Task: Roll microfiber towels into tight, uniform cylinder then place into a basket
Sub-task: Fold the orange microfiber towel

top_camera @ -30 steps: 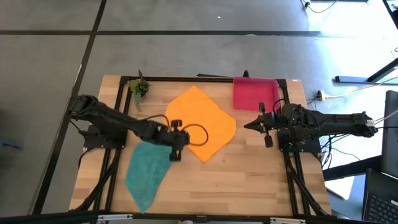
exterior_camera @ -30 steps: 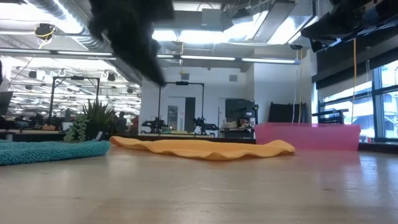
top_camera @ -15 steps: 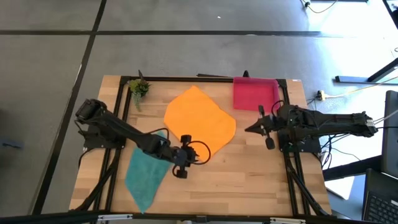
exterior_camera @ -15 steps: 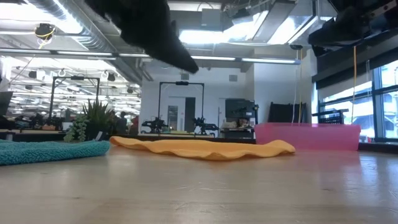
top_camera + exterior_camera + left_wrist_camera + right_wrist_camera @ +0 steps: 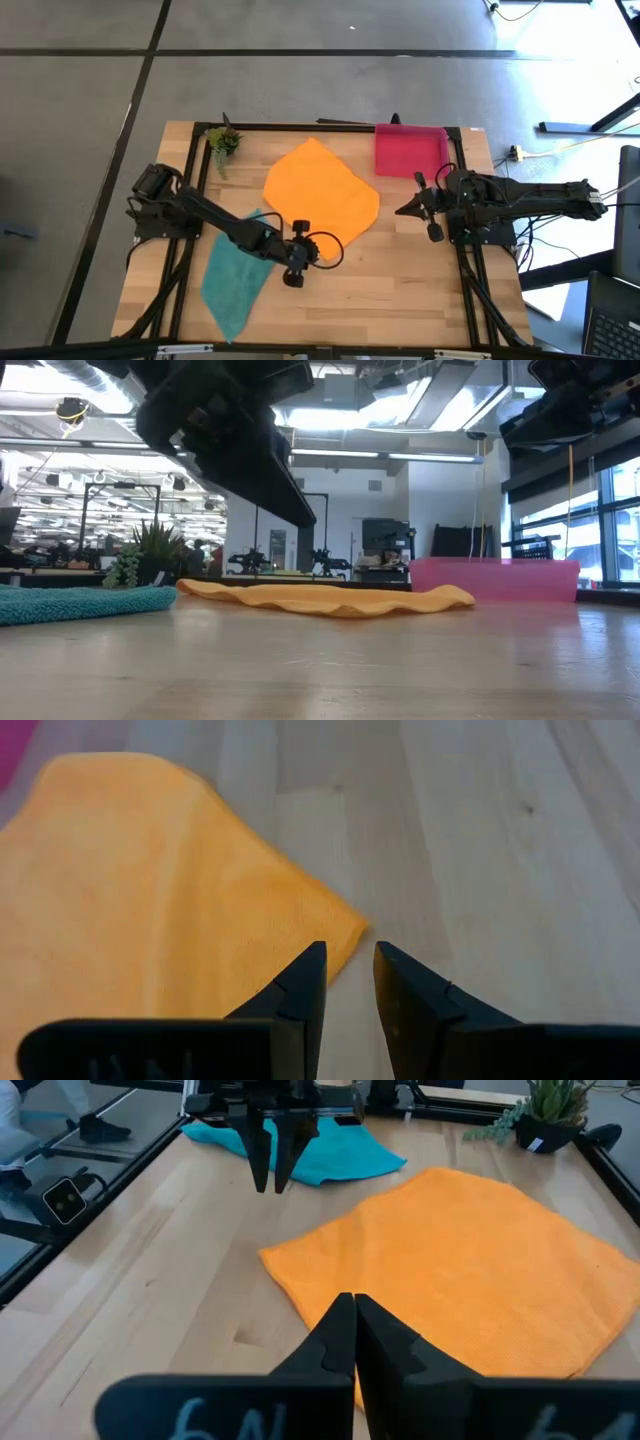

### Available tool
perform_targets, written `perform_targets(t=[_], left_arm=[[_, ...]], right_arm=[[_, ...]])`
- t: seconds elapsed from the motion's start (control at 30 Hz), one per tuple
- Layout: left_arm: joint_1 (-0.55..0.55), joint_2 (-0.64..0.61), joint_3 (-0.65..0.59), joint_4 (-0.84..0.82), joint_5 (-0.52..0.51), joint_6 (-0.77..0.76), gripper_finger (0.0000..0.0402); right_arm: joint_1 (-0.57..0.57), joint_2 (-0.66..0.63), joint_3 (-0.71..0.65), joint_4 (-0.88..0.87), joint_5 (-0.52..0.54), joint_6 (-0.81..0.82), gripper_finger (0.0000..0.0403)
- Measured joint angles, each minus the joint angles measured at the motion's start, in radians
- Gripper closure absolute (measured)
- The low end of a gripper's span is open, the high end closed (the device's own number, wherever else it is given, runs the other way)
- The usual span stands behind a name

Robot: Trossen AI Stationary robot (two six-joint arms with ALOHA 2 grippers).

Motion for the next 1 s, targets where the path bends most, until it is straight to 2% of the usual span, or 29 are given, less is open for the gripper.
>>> perform_targets(t=[1.0], left_arm=[[0.041,0.042,0.000,0.110,-0.015,-0.014,0.0324]], right_arm=[[0.000,0.001,0.000,0.030,0.001,0.007,0.0374]])
